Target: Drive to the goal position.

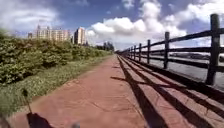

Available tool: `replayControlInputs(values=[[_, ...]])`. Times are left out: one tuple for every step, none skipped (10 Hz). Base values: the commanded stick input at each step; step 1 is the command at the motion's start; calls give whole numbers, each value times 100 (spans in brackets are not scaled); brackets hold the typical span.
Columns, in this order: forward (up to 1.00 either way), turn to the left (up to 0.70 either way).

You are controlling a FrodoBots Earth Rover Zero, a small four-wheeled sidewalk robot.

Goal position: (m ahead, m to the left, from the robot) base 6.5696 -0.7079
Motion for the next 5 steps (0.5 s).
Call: replayControlInputs(values=[[85, 0], [85, 0], [85, 0], [85, 0], [85, 0]])
